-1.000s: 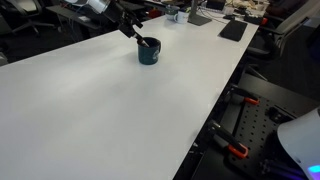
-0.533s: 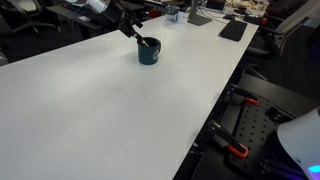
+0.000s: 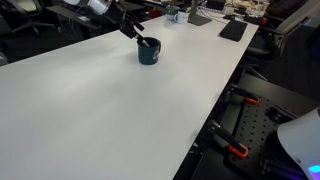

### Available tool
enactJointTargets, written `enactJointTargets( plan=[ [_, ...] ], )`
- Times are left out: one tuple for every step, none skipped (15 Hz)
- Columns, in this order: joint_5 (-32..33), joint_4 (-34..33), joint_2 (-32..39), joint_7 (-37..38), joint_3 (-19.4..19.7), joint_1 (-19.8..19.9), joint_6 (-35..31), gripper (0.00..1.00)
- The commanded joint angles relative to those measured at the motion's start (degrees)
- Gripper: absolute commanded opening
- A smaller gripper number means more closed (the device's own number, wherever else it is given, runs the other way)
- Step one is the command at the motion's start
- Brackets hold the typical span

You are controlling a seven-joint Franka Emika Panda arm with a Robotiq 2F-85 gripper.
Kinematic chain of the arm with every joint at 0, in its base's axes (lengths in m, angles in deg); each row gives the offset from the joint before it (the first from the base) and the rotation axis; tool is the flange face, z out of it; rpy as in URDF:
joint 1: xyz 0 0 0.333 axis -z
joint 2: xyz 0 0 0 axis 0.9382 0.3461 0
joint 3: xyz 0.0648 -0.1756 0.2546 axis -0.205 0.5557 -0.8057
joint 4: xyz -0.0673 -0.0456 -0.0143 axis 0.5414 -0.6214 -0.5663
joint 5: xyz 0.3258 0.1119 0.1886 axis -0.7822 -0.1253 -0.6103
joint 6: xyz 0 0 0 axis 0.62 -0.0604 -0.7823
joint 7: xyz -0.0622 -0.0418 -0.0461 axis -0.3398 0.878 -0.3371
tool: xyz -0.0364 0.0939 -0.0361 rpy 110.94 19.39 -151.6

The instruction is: Take the marker out of the mug and place it on the table

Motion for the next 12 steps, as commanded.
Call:
enactJointTargets(
  plan=[
    [-0.6,-0.6,0.4,0.6,0.0,0.2,1.1,0.48],
    [-0.6,-0.7,0.5,0.6,0.0,0.3,1.1,0.41],
    [-0.7,-0.7,0.6,0.7,0.0,0.4,1.2,0.31],
    [-0.7,-0.7,0.6,0.8,0.0,0.4,1.2,0.24],
    [-0.8,-0.8,0.6,0.7,0.0,0.5,1.3,0.17],
    [-0.8,-0.8,0.6,0.6,0.0,0.6,1.3,0.08],
    [-0.8,-0.7,0.6,0.7,0.0,0.6,1.3,0.01],
    [-0.9,-0.9,0.6,0.7,0.0,0.5,1.7,0.04],
    [-0.9,-1.1,0.8,0.9,0.0,0.6,2.1,0.05],
    [-0.7,-1.2,0.8,0.8,0.2,0.4,2.7,0.02],
    [-0.7,-1.2,0.9,0.8,0.2,0.4,2.9,0.42],
    [-0.8,-1.2,0.8,0.9,0.2,0.5,3.4,0.4]
  ],
)
